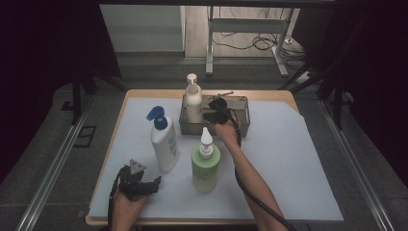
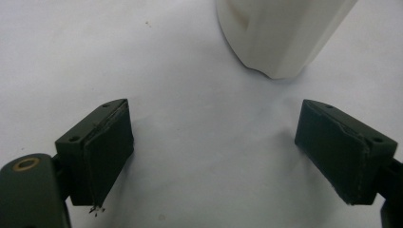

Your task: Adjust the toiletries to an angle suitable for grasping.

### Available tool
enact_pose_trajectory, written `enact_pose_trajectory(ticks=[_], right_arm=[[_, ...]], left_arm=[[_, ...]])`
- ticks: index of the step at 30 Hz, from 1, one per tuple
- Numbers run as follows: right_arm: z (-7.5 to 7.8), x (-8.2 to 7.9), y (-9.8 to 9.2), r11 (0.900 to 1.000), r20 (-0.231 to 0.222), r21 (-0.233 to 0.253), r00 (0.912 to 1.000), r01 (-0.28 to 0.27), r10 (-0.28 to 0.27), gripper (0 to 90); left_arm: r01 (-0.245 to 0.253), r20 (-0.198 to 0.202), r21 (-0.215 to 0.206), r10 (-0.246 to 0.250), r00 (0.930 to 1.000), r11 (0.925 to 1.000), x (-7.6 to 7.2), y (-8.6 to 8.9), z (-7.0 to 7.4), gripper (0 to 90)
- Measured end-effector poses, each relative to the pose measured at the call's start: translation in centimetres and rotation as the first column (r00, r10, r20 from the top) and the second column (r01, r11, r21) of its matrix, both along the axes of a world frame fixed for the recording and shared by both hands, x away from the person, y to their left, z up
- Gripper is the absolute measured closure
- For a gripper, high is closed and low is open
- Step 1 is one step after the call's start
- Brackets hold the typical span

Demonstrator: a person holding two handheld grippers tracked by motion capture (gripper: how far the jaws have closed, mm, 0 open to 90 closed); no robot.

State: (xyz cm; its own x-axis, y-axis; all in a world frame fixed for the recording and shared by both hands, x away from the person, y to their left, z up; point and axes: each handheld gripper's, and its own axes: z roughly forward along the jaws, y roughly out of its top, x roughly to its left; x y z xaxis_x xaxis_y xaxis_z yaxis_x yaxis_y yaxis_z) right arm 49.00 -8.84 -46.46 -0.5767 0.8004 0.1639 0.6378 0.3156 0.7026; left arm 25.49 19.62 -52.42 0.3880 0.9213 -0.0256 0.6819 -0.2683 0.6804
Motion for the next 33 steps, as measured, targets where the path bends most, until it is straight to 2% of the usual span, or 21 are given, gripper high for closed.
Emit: enact_pose_trajectory(ticks=[12,16,22,25,33], right_arm=[[-0.2,-0.2,1.6,0.999,-0.007,-0.004,0.9994,-0.033,0.033,88.3],[-0.2,-0.3,2.2,0.999,0.004,-0.012,0.9990,-0.044,0.044,88.6],[0.0,0.1,2.1,1.000,0.013,-0.003,0.9996,-0.027,0.027,88.9],[0.2,0.4,2.4,1.000,0.018,-0.025,0.9998,-0.010,0.010,89.4],[0.2,0.5,2.8,1.000,-0.001,-0.023,0.9999,-0.014,0.014,89.6]], left_arm=[[0.000,0.000,0.000,0.000,1.0000,1.0000,0.0,0.0,0.0,12.1],[0.000,0.001,0.000,0.000,1.0000,1.0000,0.0,0.0,0.0,12.1],[0.000,0.000,0.000,0.000,1.0000,1.0000,0.0,0.0,0.0,12.1],[0.000,0.000,0.000,0.000,1.0000,1.0000,0.0,0.0,0.0,12.1],[0.000,0.000,0.000,0.000,1.0000,1.0000,0.0,0.0,0.0,12.1]])
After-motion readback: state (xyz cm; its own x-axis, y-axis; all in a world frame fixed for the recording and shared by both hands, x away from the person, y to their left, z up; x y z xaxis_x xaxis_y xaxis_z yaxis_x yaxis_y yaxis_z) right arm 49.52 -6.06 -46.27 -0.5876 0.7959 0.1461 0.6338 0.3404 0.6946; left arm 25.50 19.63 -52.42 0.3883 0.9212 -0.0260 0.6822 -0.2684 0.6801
